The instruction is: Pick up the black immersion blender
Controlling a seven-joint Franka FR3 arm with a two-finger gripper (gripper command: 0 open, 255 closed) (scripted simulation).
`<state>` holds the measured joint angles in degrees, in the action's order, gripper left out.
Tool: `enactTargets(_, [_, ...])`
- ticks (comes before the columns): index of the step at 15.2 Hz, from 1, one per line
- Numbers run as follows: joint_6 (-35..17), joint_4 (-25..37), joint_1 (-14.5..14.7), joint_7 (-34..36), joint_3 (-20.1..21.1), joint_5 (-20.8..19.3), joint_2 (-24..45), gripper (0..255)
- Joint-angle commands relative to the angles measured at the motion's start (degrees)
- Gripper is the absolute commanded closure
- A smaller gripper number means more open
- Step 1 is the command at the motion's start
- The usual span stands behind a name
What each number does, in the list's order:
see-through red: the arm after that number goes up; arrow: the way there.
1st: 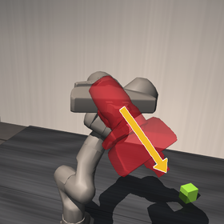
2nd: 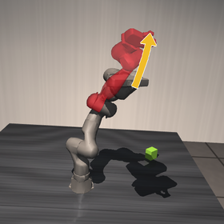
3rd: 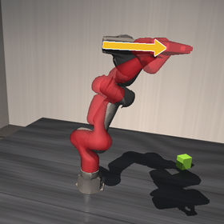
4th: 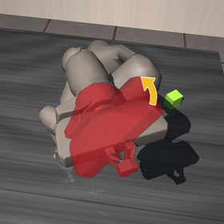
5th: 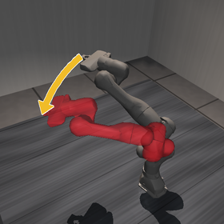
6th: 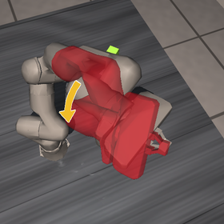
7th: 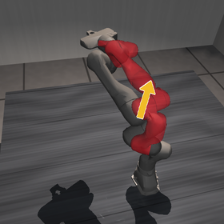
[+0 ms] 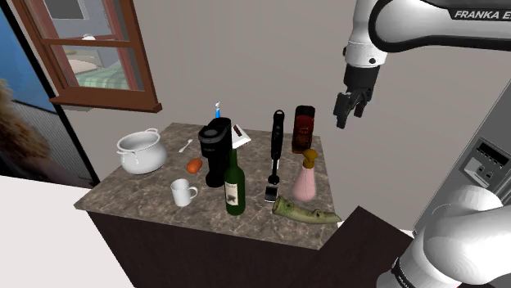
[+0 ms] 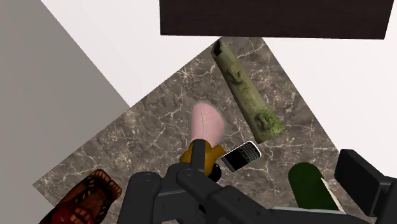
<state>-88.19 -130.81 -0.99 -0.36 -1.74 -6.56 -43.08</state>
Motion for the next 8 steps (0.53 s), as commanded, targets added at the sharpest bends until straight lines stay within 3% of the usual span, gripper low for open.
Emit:
enactTargets(1, [0.0,0.0,0.0,0.0,0.0,0.0,0.0,0])
enactTargets(8, [-11.5,3.8,-1.0,3.5,-0.8,0.7,12.5,0])
